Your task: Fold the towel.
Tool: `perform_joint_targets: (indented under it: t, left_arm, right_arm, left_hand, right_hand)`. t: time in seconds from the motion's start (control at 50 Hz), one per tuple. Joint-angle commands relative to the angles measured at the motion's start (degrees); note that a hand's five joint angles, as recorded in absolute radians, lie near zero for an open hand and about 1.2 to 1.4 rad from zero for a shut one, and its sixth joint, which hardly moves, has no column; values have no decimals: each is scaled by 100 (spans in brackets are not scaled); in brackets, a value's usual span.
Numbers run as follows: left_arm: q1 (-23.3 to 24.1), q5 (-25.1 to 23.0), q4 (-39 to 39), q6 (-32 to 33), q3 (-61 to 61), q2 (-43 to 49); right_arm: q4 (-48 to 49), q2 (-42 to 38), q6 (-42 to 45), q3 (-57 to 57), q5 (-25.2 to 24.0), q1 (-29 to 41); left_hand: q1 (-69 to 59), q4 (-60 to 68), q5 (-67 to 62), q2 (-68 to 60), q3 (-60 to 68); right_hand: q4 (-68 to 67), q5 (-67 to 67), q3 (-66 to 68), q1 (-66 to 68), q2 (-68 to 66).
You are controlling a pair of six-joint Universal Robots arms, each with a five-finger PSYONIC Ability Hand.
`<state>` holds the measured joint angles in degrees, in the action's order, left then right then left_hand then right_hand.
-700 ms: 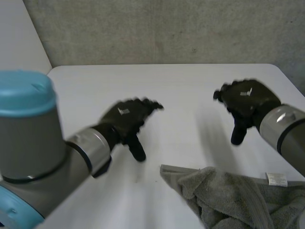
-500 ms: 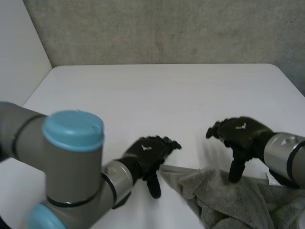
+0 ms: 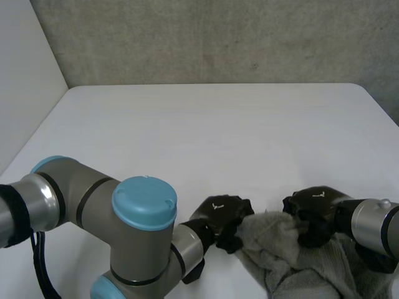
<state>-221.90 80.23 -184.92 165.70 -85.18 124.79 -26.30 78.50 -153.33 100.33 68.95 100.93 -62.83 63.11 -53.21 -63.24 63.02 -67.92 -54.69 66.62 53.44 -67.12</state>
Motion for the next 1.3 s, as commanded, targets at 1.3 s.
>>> perform_joint_targets:
  t: [1.3]
  left_arm:
    - [-810,2085,-2304,3100,-2090,-1578]
  right_arm:
    - [3834,-476,-92,233,1279,1263]
  left_hand:
    - [3631,-3658,3668,3671,-3649]
  right_hand:
    - [-1208,-1531,1338,2656,-1288]
